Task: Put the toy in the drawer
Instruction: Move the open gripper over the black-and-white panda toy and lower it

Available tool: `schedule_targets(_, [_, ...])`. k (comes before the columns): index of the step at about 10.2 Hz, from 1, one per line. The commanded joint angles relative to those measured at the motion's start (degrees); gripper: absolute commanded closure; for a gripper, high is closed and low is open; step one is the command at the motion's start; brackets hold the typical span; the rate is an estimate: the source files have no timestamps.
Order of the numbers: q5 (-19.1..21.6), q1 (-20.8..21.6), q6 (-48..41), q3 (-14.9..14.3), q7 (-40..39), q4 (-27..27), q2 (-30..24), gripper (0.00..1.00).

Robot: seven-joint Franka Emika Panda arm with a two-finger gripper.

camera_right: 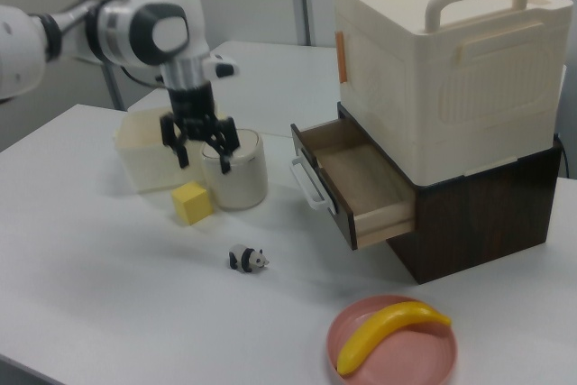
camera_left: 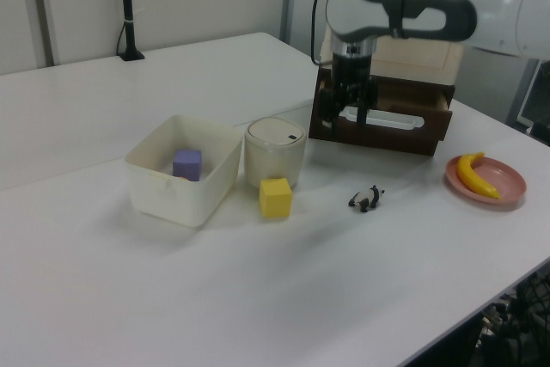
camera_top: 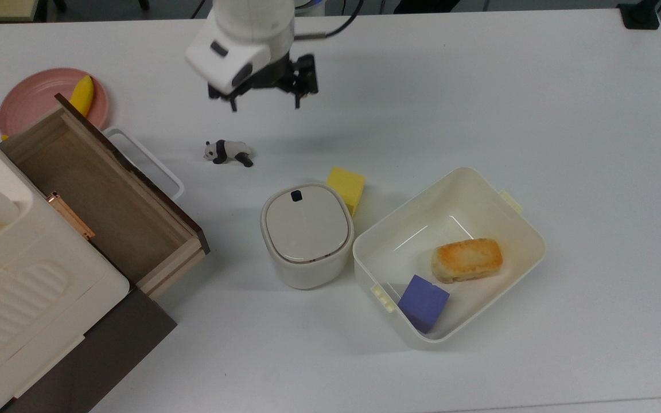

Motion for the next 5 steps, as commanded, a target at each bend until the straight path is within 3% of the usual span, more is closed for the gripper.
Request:
schedule_targets(1, [-5.92, -0.29, 5.00, -0.42, -9.74, -5.50, 3.21, 0.02])
schedule_targets(3, [-7.69, -1.34, 5.00, -0.50, -21.33, -7.28, 3.56, 0.07])
schedule_targets(5, [-12.07, -1.96, 8.41, -0.42, -28.57, -9.02, 5.41, 0.12])
